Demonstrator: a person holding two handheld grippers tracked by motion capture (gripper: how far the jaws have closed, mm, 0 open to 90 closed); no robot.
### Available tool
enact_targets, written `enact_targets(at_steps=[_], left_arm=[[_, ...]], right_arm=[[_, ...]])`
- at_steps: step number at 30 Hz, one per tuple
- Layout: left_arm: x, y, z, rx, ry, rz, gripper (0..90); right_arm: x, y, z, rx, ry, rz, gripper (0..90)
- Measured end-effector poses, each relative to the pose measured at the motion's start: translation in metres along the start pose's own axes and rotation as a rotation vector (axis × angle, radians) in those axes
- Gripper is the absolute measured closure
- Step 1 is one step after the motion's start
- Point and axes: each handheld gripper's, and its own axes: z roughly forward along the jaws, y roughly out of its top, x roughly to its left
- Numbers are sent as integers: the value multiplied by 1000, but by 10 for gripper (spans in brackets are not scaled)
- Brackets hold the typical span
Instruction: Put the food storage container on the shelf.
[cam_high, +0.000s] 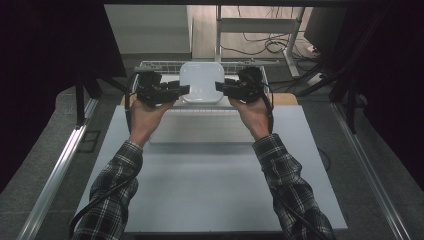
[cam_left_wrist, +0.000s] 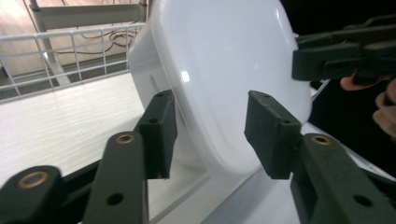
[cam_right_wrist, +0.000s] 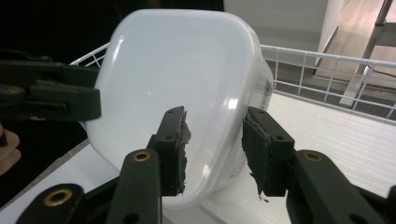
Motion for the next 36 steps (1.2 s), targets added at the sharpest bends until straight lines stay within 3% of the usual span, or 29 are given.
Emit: enact_targets(at_steps=[6, 9, 12, 27, 32, 36], left_arm=[[3, -1, 6, 3, 3, -19, 502], [4, 0, 7, 4, 7, -26, 443], [5, 4, 10, 2, 40, -17, 410], [9, 18, 17, 1, 117, 4, 338], [10, 17, 9, -40, 76, 1, 272], [8, 13, 5, -28, 29, 6, 194]], right_arm=[[-4, 1, 3, 2, 2, 2, 540], [-6, 3, 5, 5, -26, -13, 498], [-6, 4, 8, -1, -49, -15, 479], [-15, 10, 22, -17, -95, 4, 442], [-15, 11, 16, -40, -73, -2, 343], [-15, 8, 11, -37, -22, -12, 243]])
